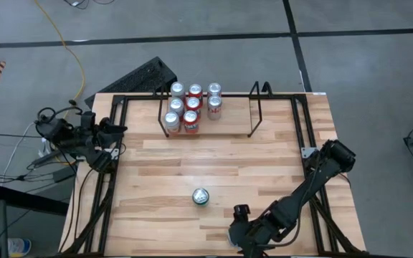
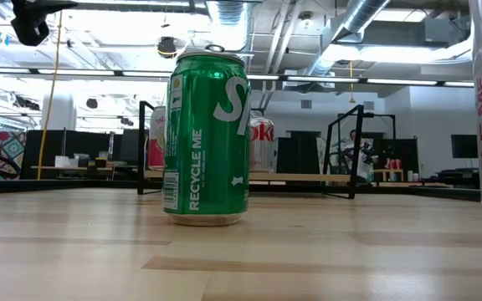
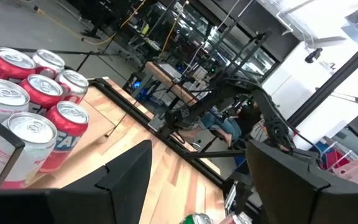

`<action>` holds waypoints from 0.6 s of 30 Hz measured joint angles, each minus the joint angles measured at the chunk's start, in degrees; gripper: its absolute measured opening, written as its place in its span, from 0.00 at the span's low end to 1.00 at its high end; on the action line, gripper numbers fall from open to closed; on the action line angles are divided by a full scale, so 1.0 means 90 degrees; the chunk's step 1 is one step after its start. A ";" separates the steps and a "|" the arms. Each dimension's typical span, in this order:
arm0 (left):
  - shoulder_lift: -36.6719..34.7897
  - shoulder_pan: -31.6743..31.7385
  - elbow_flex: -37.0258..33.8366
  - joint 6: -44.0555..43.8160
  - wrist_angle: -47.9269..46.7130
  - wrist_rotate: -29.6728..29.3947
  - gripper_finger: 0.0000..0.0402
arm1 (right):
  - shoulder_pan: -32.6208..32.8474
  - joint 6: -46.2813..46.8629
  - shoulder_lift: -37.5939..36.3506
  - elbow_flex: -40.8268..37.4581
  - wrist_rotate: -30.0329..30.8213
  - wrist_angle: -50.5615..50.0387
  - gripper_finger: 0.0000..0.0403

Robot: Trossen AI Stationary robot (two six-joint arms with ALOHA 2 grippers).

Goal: Place canned beverage on shelf
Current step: Put the silver soda can on the shelf aligned with the other silver soda cans

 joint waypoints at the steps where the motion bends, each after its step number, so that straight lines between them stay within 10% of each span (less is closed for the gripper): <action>1: 0.0000 -0.0001 0.0000 0.0006 0.0002 0.0000 0.61 | 0.0003 -0.0012 0.0022 -0.0002 0.0012 -0.0036 0.98; 18: 0.0000 0.0000 0.0000 -0.0030 -0.0137 -0.0001 0.61 | -0.0040 0.0640 0.0542 -0.0009 -0.0372 0.0012 0.95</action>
